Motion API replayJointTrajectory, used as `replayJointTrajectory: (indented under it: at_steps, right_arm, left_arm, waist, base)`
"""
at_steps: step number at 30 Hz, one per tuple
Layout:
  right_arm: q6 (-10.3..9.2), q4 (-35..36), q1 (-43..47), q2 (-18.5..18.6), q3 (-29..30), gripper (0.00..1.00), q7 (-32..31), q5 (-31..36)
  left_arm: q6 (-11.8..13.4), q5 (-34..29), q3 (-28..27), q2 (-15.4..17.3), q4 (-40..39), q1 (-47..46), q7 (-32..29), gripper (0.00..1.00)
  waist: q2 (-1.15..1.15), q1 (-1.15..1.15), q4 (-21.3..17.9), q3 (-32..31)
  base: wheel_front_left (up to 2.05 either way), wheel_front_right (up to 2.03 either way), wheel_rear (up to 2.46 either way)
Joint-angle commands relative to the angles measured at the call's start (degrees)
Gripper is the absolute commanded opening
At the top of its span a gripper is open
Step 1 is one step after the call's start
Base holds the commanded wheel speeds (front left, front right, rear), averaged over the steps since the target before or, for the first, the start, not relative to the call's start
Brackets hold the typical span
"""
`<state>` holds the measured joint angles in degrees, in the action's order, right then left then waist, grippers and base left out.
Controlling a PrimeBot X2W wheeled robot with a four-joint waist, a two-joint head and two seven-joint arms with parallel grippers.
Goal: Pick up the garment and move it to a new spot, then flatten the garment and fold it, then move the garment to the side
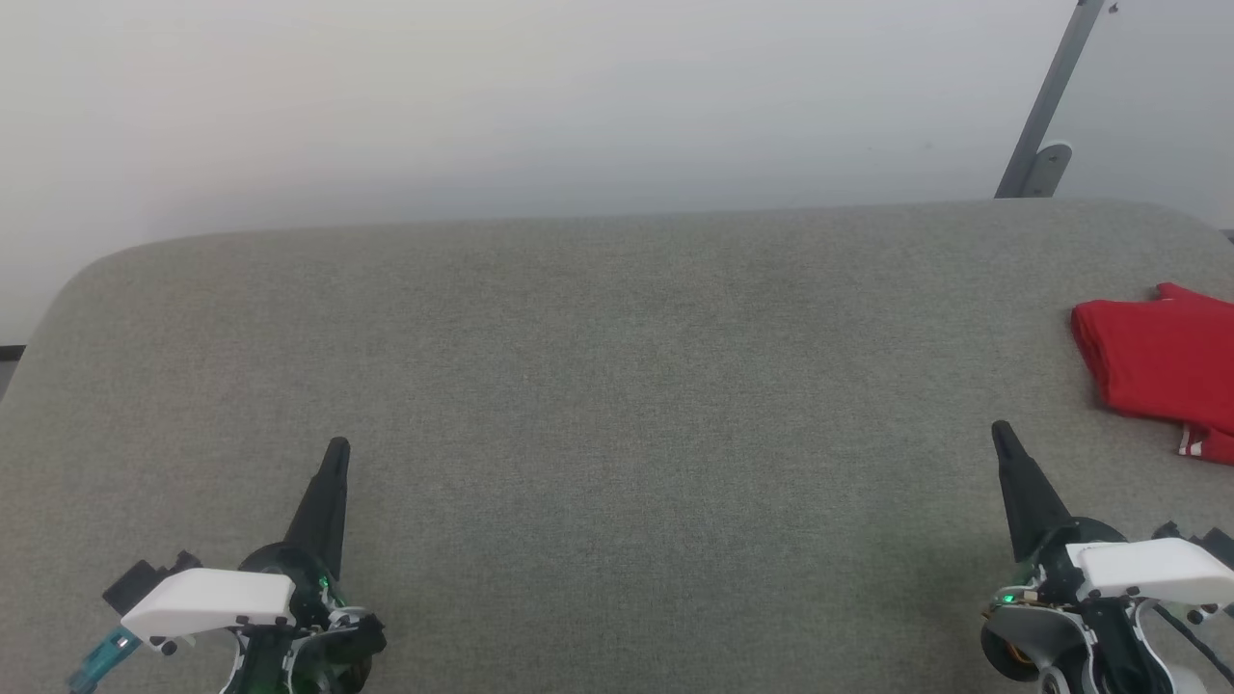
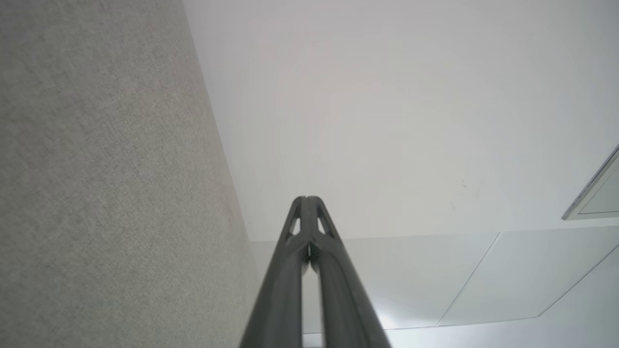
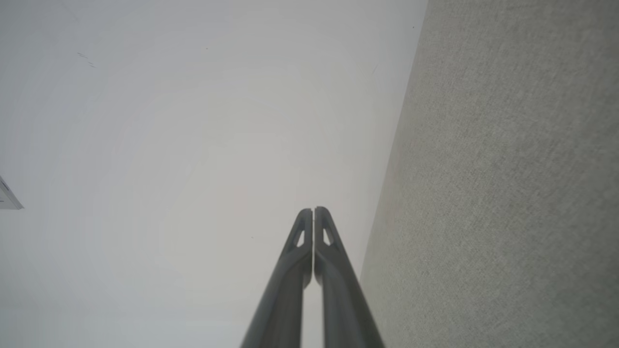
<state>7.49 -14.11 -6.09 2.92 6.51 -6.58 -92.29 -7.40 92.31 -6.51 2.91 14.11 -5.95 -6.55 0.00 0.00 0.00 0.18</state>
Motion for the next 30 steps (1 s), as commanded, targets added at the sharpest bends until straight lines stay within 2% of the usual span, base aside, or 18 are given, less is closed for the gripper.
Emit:
replayJointTrajectory:
  at_steps: [1,30]
  right_arm:
    - [0.00,0.2,-0.3,-0.2,0.1,0.00,-0.1,-0.2]
    - [0.00,0.2,-0.3,-0.2,0.1,0.00,-0.1,-0.2]
  left_arm:
    - [-0.2,0.2,0.0,-0.1,-0.1,-0.7,-0.2,0.00]
    - [-0.2,0.2,0.0,-0.1,-0.1,-0.7,-0.2,0.00]
  waist:
    - [0.00,0.00,0.0,0.0]
    - [0.00,0.00,0.0,0.0]
  base:
    - [0.00,0.00,0.00]
    - [0.00,0.00,0.00]
